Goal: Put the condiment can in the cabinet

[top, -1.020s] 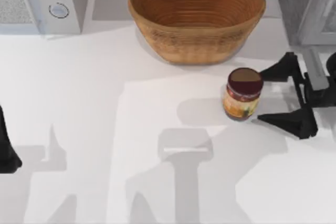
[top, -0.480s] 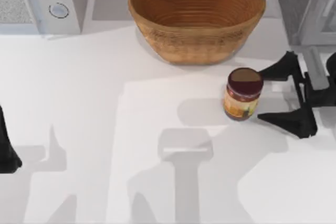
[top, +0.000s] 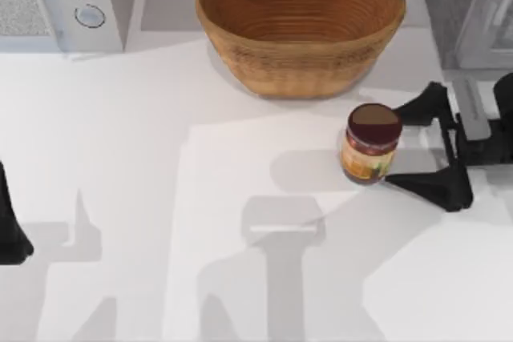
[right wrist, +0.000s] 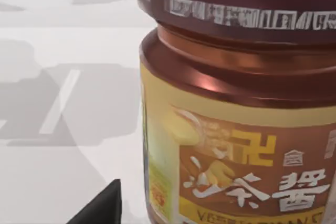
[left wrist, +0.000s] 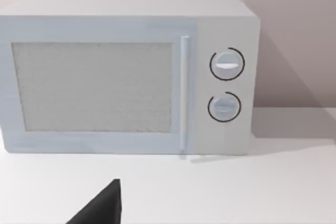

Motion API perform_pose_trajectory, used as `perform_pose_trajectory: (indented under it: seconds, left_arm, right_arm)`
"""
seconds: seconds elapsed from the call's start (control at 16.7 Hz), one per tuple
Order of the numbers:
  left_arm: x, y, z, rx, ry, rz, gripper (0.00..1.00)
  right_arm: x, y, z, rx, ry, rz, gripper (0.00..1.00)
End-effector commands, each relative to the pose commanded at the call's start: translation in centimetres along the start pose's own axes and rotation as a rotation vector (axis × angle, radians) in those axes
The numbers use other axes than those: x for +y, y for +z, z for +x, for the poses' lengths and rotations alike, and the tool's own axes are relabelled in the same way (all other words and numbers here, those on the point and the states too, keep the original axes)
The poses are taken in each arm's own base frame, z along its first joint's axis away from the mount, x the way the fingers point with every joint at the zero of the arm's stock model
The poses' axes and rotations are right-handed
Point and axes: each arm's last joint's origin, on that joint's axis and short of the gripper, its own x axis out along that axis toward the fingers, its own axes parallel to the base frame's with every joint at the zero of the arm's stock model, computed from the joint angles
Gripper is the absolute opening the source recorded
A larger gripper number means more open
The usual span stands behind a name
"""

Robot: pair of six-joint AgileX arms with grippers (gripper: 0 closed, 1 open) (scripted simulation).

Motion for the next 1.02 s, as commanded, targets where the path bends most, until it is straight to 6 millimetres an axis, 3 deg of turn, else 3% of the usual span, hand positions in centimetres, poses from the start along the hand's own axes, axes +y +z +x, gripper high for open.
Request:
perform_pose_trajectory:
  seconds: [0.36,1.02]
  left_arm:
    - [0.0,0.0,0.0,0.0,0.0,0.0,1.0]
    - [0.0,0.0,0.0,0.0,0.0,0.0,1.0]
  right_arm:
    - [-0.2,-0.9,2.1,0.002,0.004,-0.002,1.0]
    - [0.6,1.5,4.9,-0.001,0.002,-0.002,1.0]
